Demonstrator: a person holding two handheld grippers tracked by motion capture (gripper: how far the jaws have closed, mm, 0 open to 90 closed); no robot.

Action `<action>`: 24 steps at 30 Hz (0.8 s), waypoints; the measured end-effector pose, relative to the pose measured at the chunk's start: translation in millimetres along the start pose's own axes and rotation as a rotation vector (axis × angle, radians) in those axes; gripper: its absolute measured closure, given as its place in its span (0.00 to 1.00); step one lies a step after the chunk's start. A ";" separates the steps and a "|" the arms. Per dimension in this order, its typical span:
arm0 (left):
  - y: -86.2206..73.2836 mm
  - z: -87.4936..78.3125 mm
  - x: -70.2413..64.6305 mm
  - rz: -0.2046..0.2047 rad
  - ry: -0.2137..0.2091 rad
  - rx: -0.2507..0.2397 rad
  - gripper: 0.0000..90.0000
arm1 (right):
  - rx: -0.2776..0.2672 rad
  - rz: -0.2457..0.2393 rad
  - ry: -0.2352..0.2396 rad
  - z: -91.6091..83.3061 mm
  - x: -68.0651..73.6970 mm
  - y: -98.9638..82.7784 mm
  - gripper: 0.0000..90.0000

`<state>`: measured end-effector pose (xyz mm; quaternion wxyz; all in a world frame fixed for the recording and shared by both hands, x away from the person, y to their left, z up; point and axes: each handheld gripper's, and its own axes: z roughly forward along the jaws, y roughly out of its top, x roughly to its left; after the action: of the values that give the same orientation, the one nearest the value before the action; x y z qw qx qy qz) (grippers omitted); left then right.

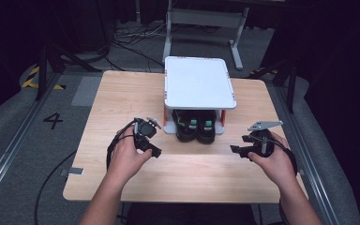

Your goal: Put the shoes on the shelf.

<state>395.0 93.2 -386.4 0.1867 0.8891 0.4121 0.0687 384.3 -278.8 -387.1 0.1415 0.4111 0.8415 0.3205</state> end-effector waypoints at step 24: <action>14.7 52.2 -39.9 0.040 0.005 -0.123 0.51 | -0.059 0.030 0.052 51.4 25.7 -6.7 0.74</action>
<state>393.8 39.9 -427.5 0.2389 0.8839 0.3896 0.0998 390.1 -239.9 -429.6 0.1269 0.4108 0.8288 0.3580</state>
